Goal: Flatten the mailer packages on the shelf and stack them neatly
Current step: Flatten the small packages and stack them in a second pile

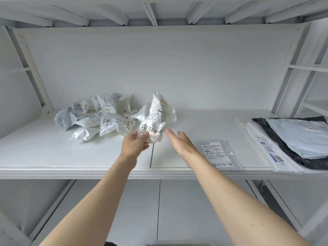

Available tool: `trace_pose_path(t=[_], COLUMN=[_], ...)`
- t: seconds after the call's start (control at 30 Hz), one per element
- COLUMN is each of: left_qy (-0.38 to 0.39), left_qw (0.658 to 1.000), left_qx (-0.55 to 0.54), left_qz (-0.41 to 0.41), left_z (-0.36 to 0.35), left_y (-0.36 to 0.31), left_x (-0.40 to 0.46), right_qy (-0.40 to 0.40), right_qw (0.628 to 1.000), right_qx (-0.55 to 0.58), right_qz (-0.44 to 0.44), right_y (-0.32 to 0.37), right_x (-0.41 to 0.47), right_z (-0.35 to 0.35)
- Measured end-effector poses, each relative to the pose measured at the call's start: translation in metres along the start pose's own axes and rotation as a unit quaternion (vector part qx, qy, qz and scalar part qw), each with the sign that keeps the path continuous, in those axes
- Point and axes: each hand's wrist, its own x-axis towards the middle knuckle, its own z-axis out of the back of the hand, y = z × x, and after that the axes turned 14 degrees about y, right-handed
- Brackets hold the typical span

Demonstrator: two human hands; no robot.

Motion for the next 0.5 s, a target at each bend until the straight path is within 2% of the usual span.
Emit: trace_pose_path(t=[0.1,0.17,0.33,0.43,0.5], left_qy=[0.105,0.138,0.131,0.145,0.156], left_qw=[0.992,0.987,0.986,0.984,0.981], left_qx=[-0.052,-0.061,-0.054,-0.032,-0.042], left_qz=[0.035,0.055,0.088,0.104,0.111], left_z=[-0.024,-0.035,-0.046,-0.047,-0.049], left_y=[0.009,0.018,0.033,0.031,0.023], left_x=[-0.009,-0.011,-0.014,-0.017,-0.018], right_qy=[-0.019,-0.064,-0.192,-0.204,-0.156], right_qw=[0.978,0.962,0.963,0.969,0.978], right_qx=[0.2,0.252,0.174,0.102,0.085], right_qz=[0.048,0.084,0.075,0.091,0.114], right_y=[0.0,-0.003,-0.026,-0.029,-0.026], right_x=[-0.002,-0.004,-0.007,-0.013,-0.017], right_z=[0.007,0.013,0.035,0.047,0.052])
